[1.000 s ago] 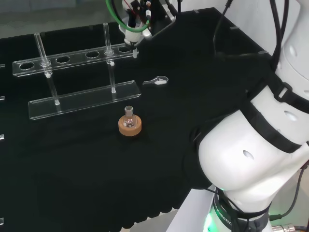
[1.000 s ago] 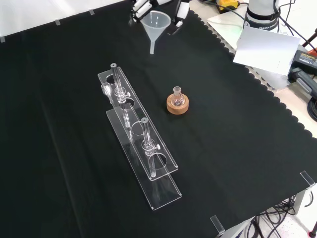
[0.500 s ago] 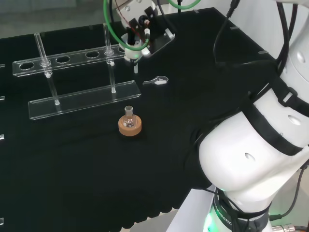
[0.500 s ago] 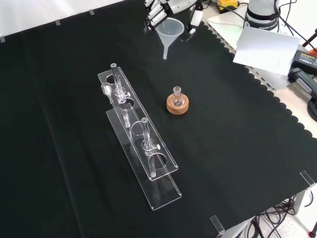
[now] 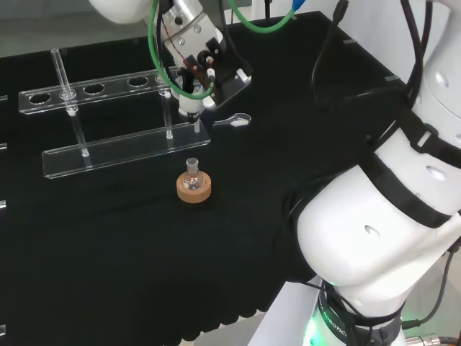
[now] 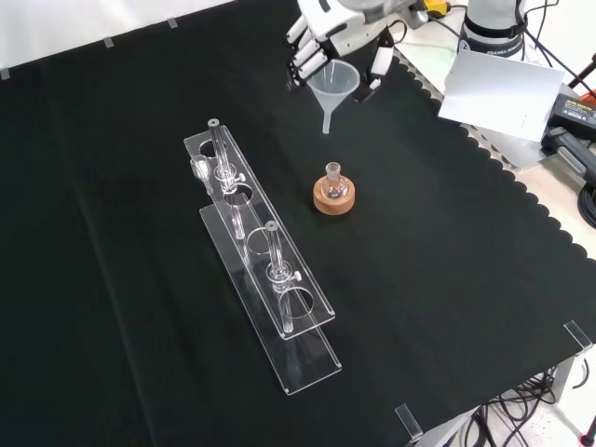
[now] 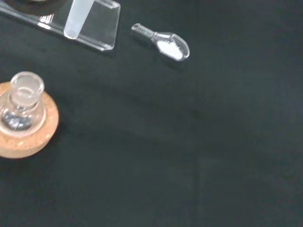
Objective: Place the funnel on the round-bottom flask.
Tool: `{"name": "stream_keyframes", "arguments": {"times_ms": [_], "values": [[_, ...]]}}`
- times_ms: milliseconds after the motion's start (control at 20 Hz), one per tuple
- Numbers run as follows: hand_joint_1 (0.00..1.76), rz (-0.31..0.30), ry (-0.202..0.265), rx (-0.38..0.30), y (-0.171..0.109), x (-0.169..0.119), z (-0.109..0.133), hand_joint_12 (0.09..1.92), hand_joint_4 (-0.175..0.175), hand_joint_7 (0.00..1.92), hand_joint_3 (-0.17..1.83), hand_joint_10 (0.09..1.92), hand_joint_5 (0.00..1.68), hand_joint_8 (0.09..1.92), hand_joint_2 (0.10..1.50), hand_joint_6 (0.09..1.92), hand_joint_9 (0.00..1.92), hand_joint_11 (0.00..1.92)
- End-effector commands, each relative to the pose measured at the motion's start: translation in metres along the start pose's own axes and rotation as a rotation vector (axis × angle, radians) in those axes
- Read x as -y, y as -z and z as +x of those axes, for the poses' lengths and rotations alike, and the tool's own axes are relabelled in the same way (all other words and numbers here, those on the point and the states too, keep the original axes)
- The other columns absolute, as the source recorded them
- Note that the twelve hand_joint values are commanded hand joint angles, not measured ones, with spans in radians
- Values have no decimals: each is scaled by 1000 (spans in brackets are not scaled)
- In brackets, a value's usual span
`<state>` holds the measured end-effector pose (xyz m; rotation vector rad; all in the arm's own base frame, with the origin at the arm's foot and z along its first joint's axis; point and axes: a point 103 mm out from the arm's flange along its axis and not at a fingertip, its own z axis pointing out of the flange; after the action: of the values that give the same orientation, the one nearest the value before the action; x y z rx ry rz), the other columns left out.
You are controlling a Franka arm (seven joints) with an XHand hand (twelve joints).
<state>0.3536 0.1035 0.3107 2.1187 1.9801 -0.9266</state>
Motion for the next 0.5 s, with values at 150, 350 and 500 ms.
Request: {"name": "stream_keyframes", "arguments": {"times_ms": [150, 350, 500], "values": [[787, 26, 15, 10, -19, -1, 17, 1213, -2, 616, 509, 415, 585, 656, 803, 543, 923, 595], [788, 33, 21, 6, -25, -3, 19, 1213, -2, 616, 510, 416, 586, 657, 802, 550, 923, 595], [788, 33, 29, 7, -27, -4, 23, 1213, -2, 616, 511, 417, 588, 657, 802, 556, 922, 596]]}}
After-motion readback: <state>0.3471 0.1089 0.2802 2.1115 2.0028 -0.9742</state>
